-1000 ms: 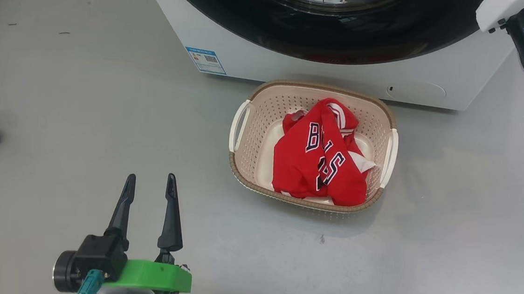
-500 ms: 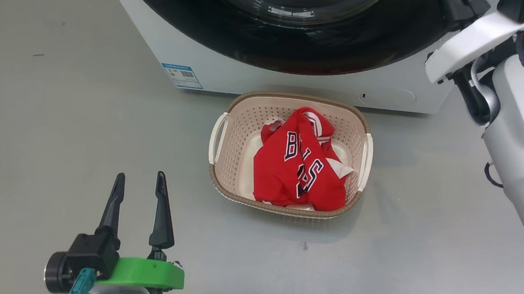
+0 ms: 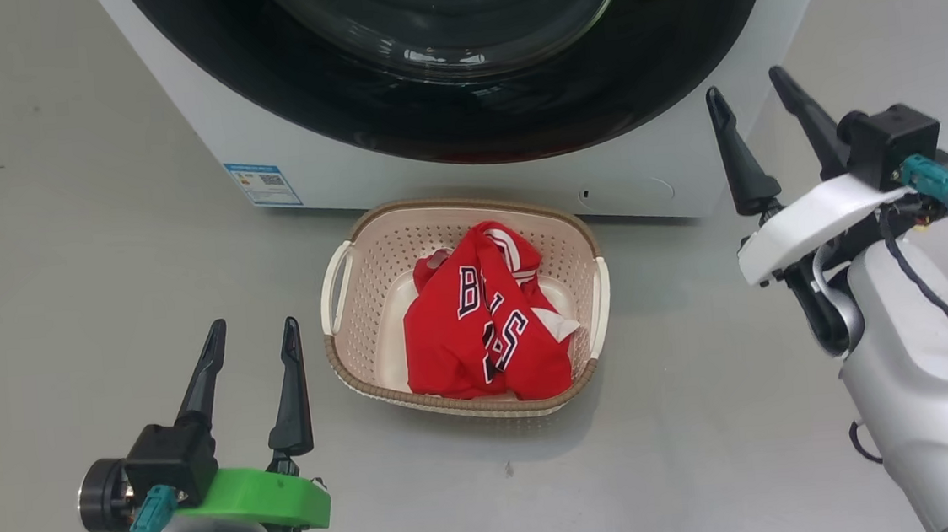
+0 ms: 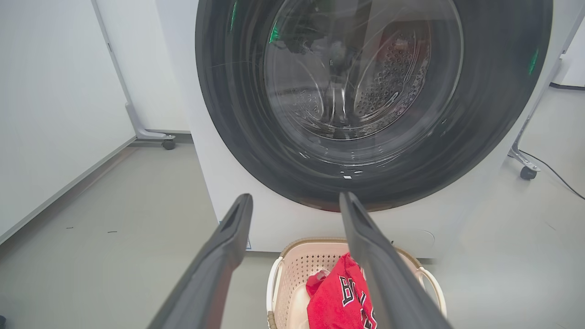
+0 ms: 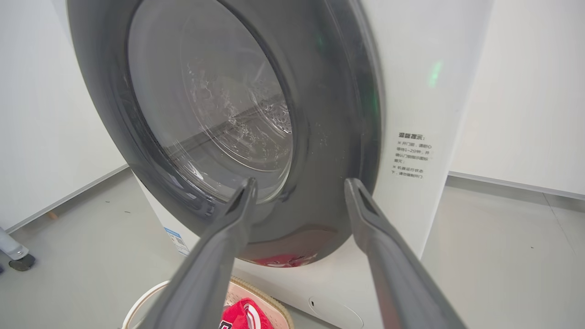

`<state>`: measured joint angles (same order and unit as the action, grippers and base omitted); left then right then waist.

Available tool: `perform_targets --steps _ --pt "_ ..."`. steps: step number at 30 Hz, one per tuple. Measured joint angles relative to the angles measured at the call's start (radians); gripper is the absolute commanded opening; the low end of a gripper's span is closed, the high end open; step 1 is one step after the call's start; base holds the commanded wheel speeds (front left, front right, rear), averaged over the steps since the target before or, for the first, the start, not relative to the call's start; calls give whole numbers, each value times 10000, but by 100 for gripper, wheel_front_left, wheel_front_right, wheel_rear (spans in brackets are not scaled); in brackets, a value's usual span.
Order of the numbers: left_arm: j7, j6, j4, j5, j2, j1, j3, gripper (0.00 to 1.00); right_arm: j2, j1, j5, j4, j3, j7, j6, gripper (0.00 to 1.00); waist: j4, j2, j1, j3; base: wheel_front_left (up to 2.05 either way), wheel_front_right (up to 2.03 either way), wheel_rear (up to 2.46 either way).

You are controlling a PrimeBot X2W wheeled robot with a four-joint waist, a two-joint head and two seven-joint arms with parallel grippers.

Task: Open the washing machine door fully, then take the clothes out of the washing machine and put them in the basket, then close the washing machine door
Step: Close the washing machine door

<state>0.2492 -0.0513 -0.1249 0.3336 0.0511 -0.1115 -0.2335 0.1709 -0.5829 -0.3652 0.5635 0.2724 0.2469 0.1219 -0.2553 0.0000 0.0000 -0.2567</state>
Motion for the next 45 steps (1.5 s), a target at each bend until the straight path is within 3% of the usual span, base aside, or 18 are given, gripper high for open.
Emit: perform_targets --steps 5,15,24,45 --pt "0 40 -144 -8 73 7 -2 100 -251 894 -42 -395 -234 13 -33 100 382 0 0 265 0 0 0" --pt "0 48 -401 -10 257 219 23 100 -650 2542 -113 -1430 -775 59 -441 100 1257 0 0 829 0 0 0" --pt "0 98 -556 8 291 708 8 100 -748 3867 -19 -2151 -844 59 -529 100 1883 0 0 1457 0 0 0" --pt "-29 125 -506 92 362 1291 -8 100 -901 5535 159 -3327 -803 59 -633 100 2185 0 0 2251 0 0 0"
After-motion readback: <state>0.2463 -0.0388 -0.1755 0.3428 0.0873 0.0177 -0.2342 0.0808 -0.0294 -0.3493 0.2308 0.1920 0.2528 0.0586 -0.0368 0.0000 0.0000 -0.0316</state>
